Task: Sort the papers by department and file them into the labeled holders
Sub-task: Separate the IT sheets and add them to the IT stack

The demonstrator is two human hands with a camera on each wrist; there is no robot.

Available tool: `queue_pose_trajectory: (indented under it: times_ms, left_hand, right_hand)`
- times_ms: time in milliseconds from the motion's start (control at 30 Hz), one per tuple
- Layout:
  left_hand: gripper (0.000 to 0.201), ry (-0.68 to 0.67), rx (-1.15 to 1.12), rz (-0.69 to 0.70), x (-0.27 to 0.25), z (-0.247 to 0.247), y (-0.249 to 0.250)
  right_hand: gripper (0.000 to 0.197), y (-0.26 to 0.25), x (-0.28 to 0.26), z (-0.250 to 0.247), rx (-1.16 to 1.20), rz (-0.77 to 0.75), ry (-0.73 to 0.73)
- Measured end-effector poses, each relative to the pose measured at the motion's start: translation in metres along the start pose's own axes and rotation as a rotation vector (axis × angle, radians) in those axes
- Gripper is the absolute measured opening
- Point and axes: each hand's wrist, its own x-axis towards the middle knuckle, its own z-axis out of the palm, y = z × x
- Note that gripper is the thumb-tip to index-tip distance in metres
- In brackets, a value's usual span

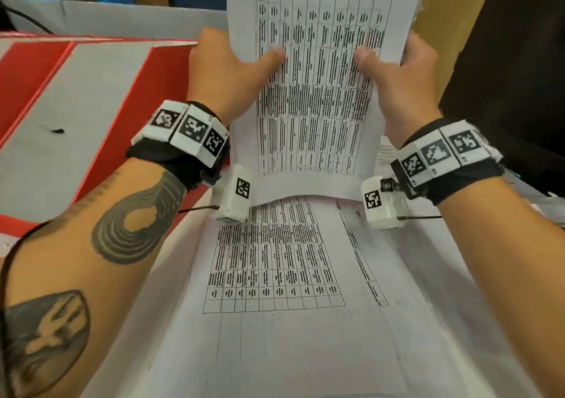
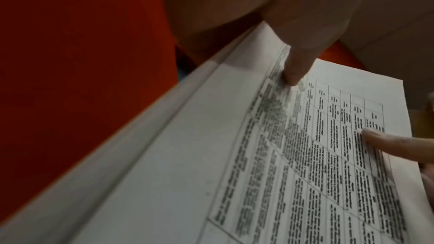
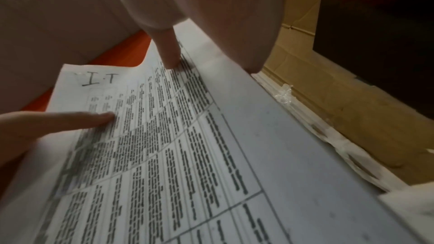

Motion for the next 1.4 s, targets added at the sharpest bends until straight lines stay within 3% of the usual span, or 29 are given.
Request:
queue_pose_trajectory:
  times_ms: [100, 333, 500, 667, 867, 967, 1033, 1133, 1167, 1233, 1333, 1400]
  left_hand:
    - [0.030, -0.080, -0.187, -0.044, -0.026, 0.010, -0.020]
    - [0.026, -0.073, -0.350, -0.057, -0.016, 0.012, -0.002]
    - [0.029, -0.117, -0.285, -0.175, -0.036, 0.019, -0.027]
    - [0.039, -0.137, -0.306, -0.157, -0.024, 0.013, -0.020]
    - [0.040, -0.175, -0.188, -0.217, -0.036, 0.015, -0.046]
    - [0.045, -0.183, -0.170, -0.205, -0.036, 0.017, -0.042]
    - [0.047, -0.169, -0.138, -0.163, -0.028, 0.017, -0.027]
    - [0.056, -0.241, 0.010, -0.112, -0.017, 0.019, -0.001]
    - [0.060, -0.292, 0.067, -0.107, -0.015, 0.022, 0.009]
    - [0.049, -0.399, 0.233, -0.086, -0.013, 0.034, 0.031]
    - [0.053, -0.551, 0.457, 0.058, -0.015, 0.057, 0.068]
    - [0.055, -0.615, 0.534, 0.161, -0.018, 0.070, 0.081]
  right_hand:
    - [0.028, 0.023, -0.019, -0.003, 0.002, 0.099, -0.040]
    - [0.026, 0.009, -0.008, -0.005, 0.091, 0.079, -0.004]
    - [0.025, 0.045, -0.033, -0.001, 0.037, 0.224, -0.052]
    - [0.024, 0.033, -0.020, -0.006, -0.001, 0.227, -0.036]
    - [0.032, 0.046, -0.023, -0.011, -0.116, 0.410, -0.159]
    - [0.040, 0.039, -0.021, -0.011, -0.104, 0.429, -0.138]
    - [0.033, 0.025, -0.019, -0.016, -0.095, 0.387, -0.138]
    - [0.056, 0.002, -0.013, -0.037, -0.096, 0.243, 0.039]
    - [0.059, -0.004, -0.010, -0.048, -0.133, 0.142, 0.147]
    - [0.062, -0.026, -0.009, -0.070, -0.456, -0.134, 0.339]
    - [0.046, -0.052, -0.004, -0.099, -0.922, -0.421, 0.314]
    - [0.044, -0.054, 0.003, -0.110, -1.015, -0.451, 0.178]
